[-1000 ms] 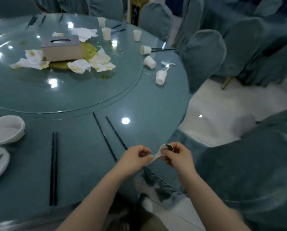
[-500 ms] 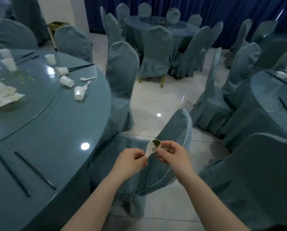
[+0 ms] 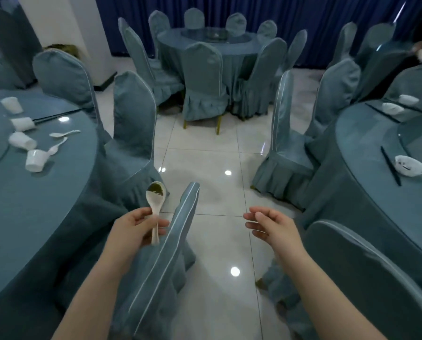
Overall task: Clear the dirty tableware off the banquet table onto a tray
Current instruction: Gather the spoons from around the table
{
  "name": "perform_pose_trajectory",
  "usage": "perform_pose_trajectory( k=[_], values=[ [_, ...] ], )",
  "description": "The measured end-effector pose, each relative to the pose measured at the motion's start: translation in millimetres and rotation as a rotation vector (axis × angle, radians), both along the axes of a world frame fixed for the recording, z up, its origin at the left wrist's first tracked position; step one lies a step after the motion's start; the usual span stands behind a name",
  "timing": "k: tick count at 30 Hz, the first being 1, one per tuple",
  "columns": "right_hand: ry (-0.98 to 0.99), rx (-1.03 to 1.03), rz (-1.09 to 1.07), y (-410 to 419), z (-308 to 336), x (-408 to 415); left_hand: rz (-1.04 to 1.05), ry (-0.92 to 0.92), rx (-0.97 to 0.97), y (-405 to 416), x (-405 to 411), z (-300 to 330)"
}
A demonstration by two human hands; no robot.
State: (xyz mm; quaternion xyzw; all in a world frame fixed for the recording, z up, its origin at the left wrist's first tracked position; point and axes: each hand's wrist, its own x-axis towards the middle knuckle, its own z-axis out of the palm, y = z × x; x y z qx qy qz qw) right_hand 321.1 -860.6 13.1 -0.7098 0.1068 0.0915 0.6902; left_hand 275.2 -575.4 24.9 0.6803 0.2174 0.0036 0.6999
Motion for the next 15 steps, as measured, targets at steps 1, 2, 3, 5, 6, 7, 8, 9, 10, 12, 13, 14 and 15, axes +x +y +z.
perform_pose_trajectory(
  k=[1,2,3,5,6,7,8,9,10,12,13,14,15],
  values=[
    [0.006,0.003,0.009,-2,-1,15,0.036,0.007,-0.010,3,11,-1],
    [0.009,0.005,0.022,-3,-2,32,0.071,0.010,-0.038,6,24,-4],
    [0.011,0.011,0.039,-2,-3,51,0.105,0.007,-0.090,7,39,-6],
    [0.008,0.018,0.086,2,-2,93,0.150,-0.014,-0.201,7,72,-12],
    [-0.006,0.011,0.112,5,-1,115,0.168,-0.023,-0.238,7,90,-16],
    [-0.022,0.001,0.137,8,0,142,0.180,-0.027,-0.263,8,114,-21],
    [-0.027,-0.006,0.152,10,2,163,0.183,-0.022,-0.282,9,130,-23],
    [-0.025,-0.008,0.156,13,6,176,0.187,-0.013,-0.296,10,141,-22],
    [-0.023,-0.012,0.166,16,8,196,0.202,-0.006,-0.314,12,158,-22],
    [-0.025,-0.028,0.216,21,11,237,0.261,-0.007,-0.349,16,193,-21],
    [-0.025,-0.034,0.239,24,13,258,0.282,-0.014,-0.358,18,209,-18],
    [-0.023,-0.041,0.253,28,14,279,0.296,-0.017,-0.355,20,224,-16],
    [-0.018,-0.045,0.267,33,15,298,0.307,-0.017,-0.343,22,237,-13]
  ],
)
